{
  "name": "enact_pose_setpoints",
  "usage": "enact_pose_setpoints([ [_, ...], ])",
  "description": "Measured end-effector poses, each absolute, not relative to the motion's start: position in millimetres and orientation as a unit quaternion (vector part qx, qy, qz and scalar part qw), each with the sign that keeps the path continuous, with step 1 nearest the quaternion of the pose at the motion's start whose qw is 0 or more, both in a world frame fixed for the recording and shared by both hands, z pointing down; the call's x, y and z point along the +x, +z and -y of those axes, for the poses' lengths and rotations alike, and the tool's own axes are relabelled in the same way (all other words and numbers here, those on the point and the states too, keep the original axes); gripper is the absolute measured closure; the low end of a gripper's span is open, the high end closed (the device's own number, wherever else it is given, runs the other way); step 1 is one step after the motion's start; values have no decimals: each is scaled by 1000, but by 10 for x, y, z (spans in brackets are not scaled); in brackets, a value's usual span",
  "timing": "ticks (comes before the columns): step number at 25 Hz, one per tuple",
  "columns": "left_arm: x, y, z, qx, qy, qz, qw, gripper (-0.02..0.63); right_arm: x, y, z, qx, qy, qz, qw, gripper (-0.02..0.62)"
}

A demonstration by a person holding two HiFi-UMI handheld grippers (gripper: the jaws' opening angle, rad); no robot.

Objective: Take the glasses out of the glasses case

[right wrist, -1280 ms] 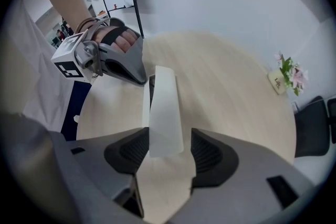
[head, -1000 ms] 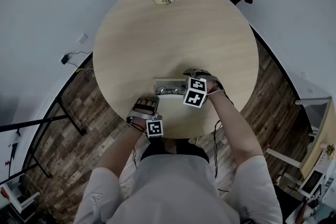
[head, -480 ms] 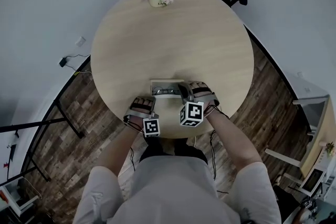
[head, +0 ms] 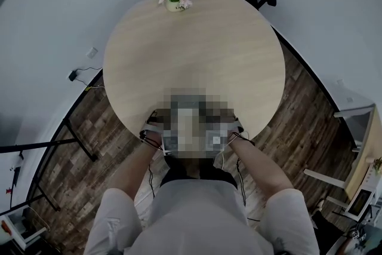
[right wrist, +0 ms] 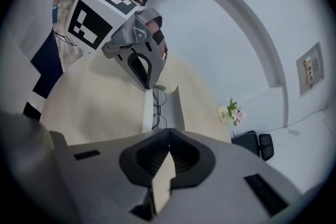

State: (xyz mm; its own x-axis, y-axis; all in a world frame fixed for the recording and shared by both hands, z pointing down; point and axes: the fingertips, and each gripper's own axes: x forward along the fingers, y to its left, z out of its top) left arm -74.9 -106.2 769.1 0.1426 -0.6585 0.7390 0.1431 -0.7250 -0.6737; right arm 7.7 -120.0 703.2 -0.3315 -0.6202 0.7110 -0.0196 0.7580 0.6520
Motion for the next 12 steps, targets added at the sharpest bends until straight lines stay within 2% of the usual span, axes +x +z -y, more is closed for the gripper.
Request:
enact_pose_setpoints([
  [5,-680,7498,1067,-704,-608,-229,287,598,112,6885,1168,241,-257,778,520,583],
  [12,-579,7027,1085,-753,-544,-320,186,597,227,6561,1173,314,-179,805,471,581],
])
